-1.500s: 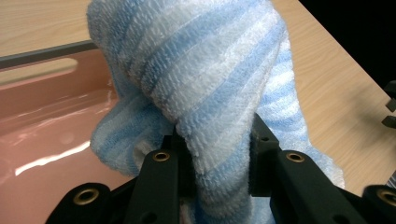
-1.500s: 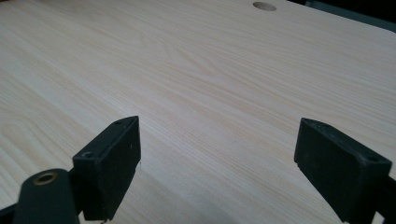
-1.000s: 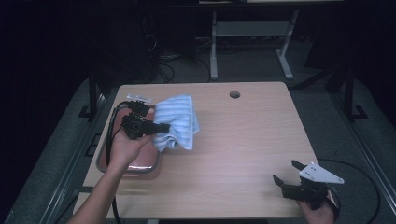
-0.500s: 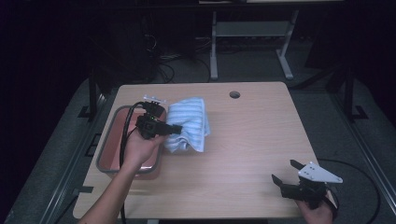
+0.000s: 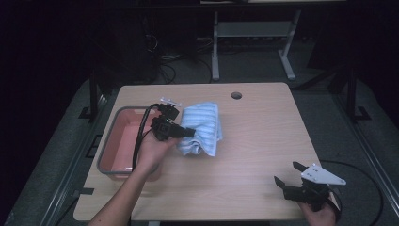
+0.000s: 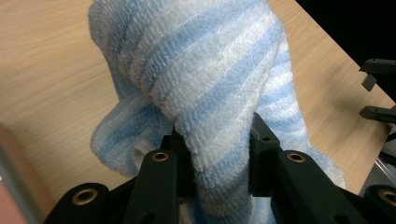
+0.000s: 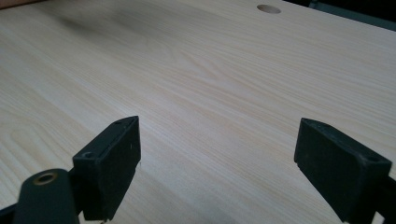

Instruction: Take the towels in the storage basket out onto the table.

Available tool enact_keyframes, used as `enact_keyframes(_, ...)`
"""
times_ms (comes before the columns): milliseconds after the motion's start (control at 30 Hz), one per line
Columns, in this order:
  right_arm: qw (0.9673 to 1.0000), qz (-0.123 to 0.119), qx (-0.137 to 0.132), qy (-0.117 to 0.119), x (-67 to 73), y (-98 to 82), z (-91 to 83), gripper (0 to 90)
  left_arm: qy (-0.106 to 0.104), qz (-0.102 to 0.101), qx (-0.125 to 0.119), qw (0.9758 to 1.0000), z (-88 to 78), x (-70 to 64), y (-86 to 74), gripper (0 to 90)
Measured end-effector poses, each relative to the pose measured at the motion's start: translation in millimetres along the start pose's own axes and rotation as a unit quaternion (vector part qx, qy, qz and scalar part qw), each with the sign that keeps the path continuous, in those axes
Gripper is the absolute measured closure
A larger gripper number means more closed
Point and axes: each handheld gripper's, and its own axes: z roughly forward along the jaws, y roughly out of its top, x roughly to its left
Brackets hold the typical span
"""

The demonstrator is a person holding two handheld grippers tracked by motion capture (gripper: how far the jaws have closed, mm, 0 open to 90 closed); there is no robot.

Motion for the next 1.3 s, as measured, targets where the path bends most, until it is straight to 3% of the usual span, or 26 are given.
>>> enact_keyframes(767, 1.0000, 0.007, -0.002, 0.004, -3.5, -2.6, 1.1, 14.1, -0.026, 0.010, 0.017, 0.9995, 45.0, -14.5, 9.3, 67.6)
enact_keyframes(1100, 1.0000, 0.006, 0.002, 0.005, -3.4, -2.7, 2.6, 14.1, -0.037, -0.003, 0.025, 0.9990, 74.0, -19.7, 9.9, 68.8)
enact_keyframes(1300, 1.0000, 0.005, 0.002, 0.006, -2.3, -3.0, 2.0, 14.1, -0.027, -0.001, 0.039, 0.9989, 92.4, -25.9, 9.8, 68.8)
